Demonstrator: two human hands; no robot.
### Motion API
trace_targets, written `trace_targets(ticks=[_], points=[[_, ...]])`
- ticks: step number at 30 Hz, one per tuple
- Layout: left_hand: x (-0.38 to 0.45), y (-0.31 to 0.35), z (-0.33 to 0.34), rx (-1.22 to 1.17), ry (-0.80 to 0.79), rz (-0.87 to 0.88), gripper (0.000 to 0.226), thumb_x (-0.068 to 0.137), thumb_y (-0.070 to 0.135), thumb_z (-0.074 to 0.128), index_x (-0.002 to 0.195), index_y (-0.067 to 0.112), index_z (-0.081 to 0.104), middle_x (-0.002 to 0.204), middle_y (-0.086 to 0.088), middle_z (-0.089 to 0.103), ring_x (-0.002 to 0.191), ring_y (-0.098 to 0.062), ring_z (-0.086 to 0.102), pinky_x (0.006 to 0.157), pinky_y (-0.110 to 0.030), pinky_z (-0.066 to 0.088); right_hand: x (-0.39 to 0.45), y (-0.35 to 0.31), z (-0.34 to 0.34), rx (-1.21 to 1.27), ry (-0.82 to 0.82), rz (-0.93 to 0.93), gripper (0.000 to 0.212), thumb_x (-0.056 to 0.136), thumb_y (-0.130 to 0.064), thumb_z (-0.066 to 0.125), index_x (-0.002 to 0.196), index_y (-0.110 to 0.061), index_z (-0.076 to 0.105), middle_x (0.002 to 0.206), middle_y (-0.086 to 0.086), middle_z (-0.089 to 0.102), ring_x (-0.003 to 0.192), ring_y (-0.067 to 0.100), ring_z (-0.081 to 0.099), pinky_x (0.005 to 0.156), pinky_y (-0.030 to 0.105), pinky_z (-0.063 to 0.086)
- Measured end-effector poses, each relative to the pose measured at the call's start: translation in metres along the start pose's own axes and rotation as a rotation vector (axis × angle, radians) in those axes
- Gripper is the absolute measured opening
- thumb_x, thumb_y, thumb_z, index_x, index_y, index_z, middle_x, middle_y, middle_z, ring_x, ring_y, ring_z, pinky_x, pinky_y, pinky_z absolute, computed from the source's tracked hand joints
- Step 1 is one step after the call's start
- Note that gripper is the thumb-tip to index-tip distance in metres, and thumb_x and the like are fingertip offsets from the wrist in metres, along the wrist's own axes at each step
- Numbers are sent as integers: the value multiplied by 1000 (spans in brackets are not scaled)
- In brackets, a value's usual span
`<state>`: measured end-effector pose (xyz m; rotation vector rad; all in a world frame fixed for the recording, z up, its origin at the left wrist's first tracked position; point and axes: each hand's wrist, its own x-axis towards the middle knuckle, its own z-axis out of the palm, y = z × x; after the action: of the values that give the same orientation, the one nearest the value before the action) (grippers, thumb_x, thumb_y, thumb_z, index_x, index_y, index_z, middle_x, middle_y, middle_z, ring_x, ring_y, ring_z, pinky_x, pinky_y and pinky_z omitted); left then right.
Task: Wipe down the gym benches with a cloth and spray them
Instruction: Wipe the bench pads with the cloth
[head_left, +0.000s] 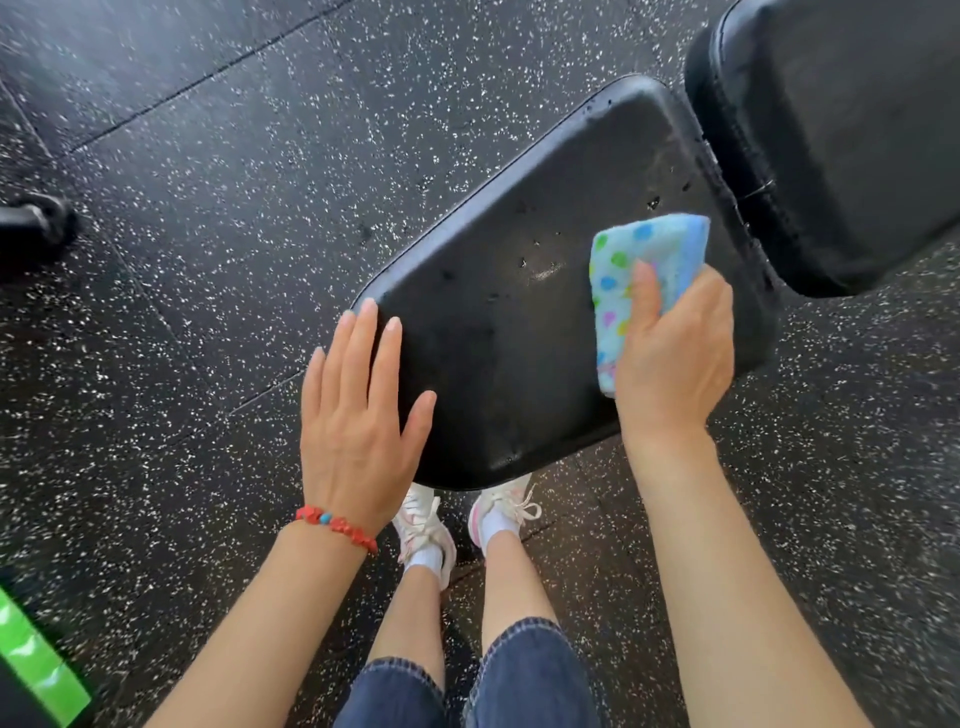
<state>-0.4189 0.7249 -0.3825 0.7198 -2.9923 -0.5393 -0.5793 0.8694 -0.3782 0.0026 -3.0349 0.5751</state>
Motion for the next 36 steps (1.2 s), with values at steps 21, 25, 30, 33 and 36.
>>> trace_targets(ticks=[21,25,30,33,36], points=[[22,-3,34,45,183,74,51,96,35,36,136,3,38,145,-18,36,135,-31,30,112,-44,21,-23,-7,3,-102,35,-220,43,90,-35,48,94,6,58,76,20,58,66,35,57,51,36,44],[23,-3,34,44,187,79,51,95,34,37,136,3,39,145,-18,36,135,-31,30,111,-45,21,-34,-10,3,-110,-50,-498,39,89,-35,52,82,2,59,63,12,52,52,27,50,46,33,42],[22,-3,34,40,203,78,50,95,34,37,135,3,40,144,-17,36,135,-30,30,111,-45,23,40,-21,16,-72,23,-266,47,91,-40,46,94,5,58,86,22,60,79,36,57,61,41,41],[23,-3,35,30,200,77,50,95,33,37,135,3,40,145,-15,35,134,-30,31,111,-44,22,57,-36,24,-114,73,-140,47,92,-44,42,99,1,56,95,19,60,88,36,55,67,42,37],[23,-2,33,34,197,89,50,95,32,38,135,2,41,145,-15,32,134,-31,31,111,-46,23,13,-53,29,-123,78,-280,44,89,-41,47,91,0,61,78,16,61,70,33,58,55,38,41]])
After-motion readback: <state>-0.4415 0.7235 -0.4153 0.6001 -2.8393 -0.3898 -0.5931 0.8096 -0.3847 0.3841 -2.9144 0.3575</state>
